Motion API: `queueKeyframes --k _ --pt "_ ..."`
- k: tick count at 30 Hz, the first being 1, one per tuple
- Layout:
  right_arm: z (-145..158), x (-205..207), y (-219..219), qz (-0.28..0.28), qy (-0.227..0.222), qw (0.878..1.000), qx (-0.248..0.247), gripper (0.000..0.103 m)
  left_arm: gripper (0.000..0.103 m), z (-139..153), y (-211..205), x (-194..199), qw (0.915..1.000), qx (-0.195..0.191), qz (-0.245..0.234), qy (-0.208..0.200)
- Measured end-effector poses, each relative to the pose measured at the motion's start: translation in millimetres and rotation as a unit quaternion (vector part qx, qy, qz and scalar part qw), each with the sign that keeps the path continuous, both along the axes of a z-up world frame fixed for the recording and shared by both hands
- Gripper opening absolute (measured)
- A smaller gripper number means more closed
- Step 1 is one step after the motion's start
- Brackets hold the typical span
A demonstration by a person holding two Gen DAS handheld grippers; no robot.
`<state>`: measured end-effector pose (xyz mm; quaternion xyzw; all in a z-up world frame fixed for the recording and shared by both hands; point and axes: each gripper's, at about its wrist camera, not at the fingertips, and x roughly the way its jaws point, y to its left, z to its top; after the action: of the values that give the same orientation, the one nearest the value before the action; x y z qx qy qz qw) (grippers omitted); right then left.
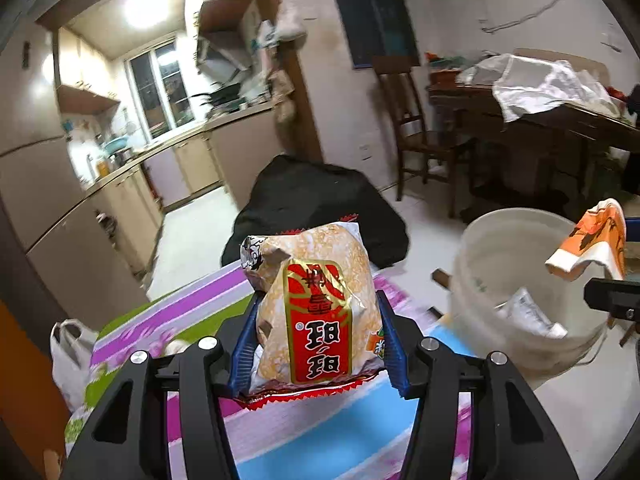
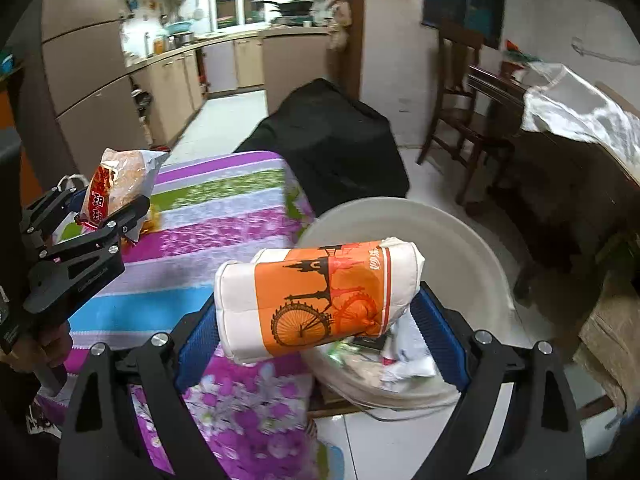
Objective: Collect trash
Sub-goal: 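Lift the snack bag and orange cup and carry them over the white bucket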
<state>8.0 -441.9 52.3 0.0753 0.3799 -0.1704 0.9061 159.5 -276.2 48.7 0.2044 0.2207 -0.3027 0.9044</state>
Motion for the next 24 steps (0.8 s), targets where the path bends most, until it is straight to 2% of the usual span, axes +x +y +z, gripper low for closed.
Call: queueKeyframes --k 9,15,19,24 --pt "-3 -24 -53 -0.059 0.023 0.998 -0.003 0.086 0.055 14 -89 -31 0.9976 0.011 -0.062 -0.029" --pt "-1 -33 -84 -0.092 0.048 0.994 -0.018 0.086 0.055 11 -144 -40 0.9937 0.032 -0.103 -0.03" --pt "-1 -38 -105 -0.114 0.069 0.991 -0.025 0.086 0.055 7 -179 -38 0.9878 0.046 -0.149 -0.007" --pt "1 -36 -125 -0.127 0.086 0.988 -0.025 0.086 0.055 4 -225 -20 0.9729 0.073 -0.216 0.039"
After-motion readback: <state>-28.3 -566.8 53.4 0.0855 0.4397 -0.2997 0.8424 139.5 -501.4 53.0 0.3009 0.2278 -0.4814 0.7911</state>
